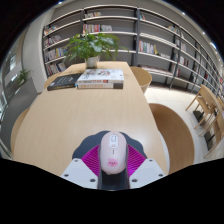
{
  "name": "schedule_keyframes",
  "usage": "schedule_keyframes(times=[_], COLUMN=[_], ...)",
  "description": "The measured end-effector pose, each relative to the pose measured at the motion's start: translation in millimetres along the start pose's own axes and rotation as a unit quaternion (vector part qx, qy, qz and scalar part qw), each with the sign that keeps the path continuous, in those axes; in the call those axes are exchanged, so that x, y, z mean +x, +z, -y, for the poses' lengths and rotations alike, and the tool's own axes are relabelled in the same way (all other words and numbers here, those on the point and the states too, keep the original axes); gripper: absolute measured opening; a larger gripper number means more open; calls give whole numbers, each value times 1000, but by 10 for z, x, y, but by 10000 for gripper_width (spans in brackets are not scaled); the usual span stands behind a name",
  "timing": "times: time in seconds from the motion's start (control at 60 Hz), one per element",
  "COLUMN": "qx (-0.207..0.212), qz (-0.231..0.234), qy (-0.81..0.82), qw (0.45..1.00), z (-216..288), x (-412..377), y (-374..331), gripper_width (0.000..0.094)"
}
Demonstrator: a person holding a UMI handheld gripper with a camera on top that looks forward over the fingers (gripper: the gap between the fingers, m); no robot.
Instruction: Arrange mouse
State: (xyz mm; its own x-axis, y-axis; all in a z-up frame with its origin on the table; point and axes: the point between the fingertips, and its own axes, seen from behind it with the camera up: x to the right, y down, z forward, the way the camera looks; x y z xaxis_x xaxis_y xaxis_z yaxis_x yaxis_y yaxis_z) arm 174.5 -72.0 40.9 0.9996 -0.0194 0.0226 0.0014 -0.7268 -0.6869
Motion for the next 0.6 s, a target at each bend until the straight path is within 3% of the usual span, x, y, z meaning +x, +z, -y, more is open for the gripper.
schedule_keyframes(times=[0.133, 0.35, 0.5, 0.6], qx=[-41, -21, -48, -17], qz=[5, 1, -13, -9], qy=[-4, 3, -17, -29], qw=[999, 1000, 999, 999], z=[-429, -474, -451, -106], x=[-17, -5, 13, -141], y=[188, 216, 70, -203], gripper_width=[336, 475, 700, 699])
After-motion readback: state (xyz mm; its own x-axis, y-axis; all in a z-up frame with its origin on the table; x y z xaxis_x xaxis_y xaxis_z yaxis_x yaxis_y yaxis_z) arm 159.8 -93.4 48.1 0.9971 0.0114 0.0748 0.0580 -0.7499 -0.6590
